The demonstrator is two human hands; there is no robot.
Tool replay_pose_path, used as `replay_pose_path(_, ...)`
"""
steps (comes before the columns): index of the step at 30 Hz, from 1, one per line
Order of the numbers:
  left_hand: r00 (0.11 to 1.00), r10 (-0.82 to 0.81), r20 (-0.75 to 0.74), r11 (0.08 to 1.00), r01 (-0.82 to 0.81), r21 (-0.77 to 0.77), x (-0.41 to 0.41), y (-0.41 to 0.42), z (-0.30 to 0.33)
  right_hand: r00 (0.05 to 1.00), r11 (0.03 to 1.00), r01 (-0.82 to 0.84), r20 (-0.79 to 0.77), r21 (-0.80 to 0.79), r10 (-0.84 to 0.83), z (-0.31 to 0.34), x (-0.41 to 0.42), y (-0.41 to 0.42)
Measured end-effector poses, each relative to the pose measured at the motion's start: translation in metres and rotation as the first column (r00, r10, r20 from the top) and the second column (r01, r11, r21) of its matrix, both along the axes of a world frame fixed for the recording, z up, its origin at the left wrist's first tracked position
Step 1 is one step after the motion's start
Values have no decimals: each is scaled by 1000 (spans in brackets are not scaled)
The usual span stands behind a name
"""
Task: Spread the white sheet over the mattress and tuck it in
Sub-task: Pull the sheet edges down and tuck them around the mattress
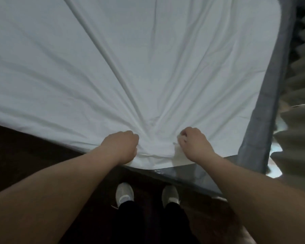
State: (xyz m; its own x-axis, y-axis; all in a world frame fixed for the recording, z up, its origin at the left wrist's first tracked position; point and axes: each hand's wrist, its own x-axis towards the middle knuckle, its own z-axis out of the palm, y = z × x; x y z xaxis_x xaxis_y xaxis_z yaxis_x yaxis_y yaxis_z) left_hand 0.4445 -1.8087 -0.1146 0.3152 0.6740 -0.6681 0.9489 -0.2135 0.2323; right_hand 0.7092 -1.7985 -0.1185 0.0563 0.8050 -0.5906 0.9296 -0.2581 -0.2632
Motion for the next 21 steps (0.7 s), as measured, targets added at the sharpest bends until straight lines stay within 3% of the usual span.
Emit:
replay_pose_path(3, 996, -8, 84, 1000, 8, 1, 49, -1, 9, 959, 966, 249, 125, 69, -256, 12, 63, 3)
replay_pose_path(5, 991, -25, 133, 1000, 24, 10, 84, -2, 12, 876, 883, 445, 136, 149, -464, 16, 105, 8)
replay_pose_path(8, 985, -95, 144, 995, 92, 31, 145, -2, 12, 707, 705, 701, 25, 111, -707, 5, 167, 17)
replay_pose_path(11, 984, -106, 144, 993, 97, 67, 207, -5, 2, 498, 527, 843, -215, -104, -840, -15, 202, 18)
replay_pose_path(14, 989, -88, 121, 989, 72, 133, 271, -10, -11, 204, 372, 845, -413, -384, -888, -26, 226, 18)
replay_pose_path(15, 991, -100, 89, 984, 85, 158, 295, -11, -16, 150, 364, 801, -429, -475, -891, -24, 238, 17)
replay_pose_path(18, 997, -72, 33, 963, 61, 262, 335, -17, -23, 128, 451, 611, -481, -650, -867, -14, 252, 12)
replay_pose_path(21, 982, 103, 157, 939, -148, 310, 367, -13, -13, 151, 540, 500, -545, -677, -824, -1, 271, 9)
